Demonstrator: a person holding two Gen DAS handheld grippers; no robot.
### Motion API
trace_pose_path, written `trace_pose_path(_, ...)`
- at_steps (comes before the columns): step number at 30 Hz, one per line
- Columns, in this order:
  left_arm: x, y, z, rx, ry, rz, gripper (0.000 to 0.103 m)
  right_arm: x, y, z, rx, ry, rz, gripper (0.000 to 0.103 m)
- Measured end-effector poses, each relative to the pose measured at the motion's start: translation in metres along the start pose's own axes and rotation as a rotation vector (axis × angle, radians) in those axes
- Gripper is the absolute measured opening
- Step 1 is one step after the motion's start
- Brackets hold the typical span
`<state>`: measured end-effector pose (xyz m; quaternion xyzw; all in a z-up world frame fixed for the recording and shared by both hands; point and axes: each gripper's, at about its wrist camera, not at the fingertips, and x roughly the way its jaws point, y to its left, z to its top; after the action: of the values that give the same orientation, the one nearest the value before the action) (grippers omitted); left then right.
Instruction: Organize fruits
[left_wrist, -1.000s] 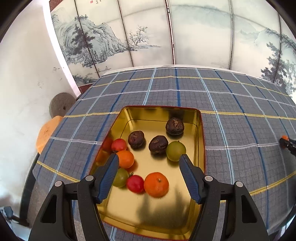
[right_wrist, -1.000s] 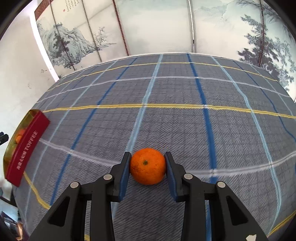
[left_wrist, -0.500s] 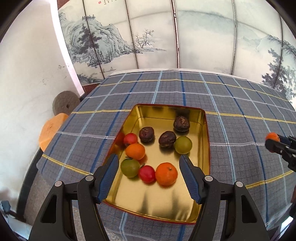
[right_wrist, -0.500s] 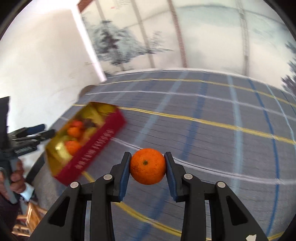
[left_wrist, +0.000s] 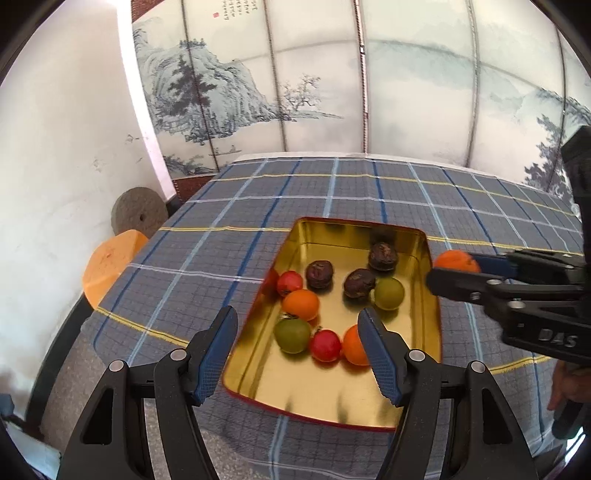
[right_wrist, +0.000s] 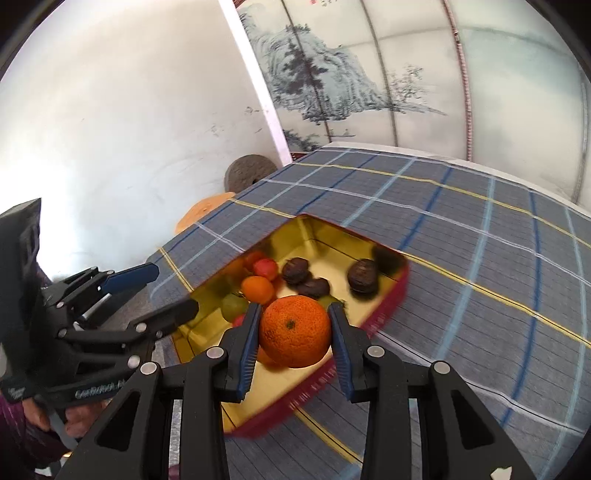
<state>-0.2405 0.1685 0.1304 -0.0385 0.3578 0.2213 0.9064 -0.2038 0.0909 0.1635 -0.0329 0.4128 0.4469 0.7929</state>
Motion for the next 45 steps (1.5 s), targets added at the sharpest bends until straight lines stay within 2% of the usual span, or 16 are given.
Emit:
trace_pose_path(3,-0.003,0.005,-0.002,0.0,-0.02,0.001,0.069,0.017,0.005,0.004,0.0,0.02,0.007,0.034)
trace_pose_path(6,-0.005,0.009,-0.003,-0.001,-0.027,0.026,0.079,0.032,0.006,0.008,0.001,0.035,0.006,0.034)
trace_pose_path(16,-0.009,0.022,-0.005,-0.008,-0.042,0.006,0.081,0.068,0.015,0.02,-0.016,0.072,-0.006,0.036)
trace_pose_path(19,-0.01,0.023,-0.005,-0.009,-0.049,0.006,0.081,0.065,0.016,0.022,-0.014,0.044,-0.005,0.036)
trace_pose_path(23,-0.012,0.026,-0.004,-0.017,-0.053,0.019,0.082,0.048,0.017,0.026,-0.017,-0.019,-0.007,0.053)
trace_pose_path(25,-0.014,0.027,-0.003,-0.023,-0.063,0.023,0.082,0.034,0.02,0.025,-0.024,-0.062,-0.021,0.055)
trace_pose_path(34,-0.041,0.026,0.003,-0.03,-0.144,0.004,0.088,-0.047,0.05,0.001,-0.148,-0.269,-0.154,0.082)
trace_pose_path(37,-0.052,0.025,0.006,-0.034,-0.167,-0.008,0.095,-0.066,0.058,-0.008,-0.183,-0.292,-0.18,0.085)
trace_pose_path(45,-0.078,0.022,0.011,-0.043,-0.203,-0.039,0.099,-0.103,0.06,-0.026,-0.191,-0.337,-0.214,0.088)
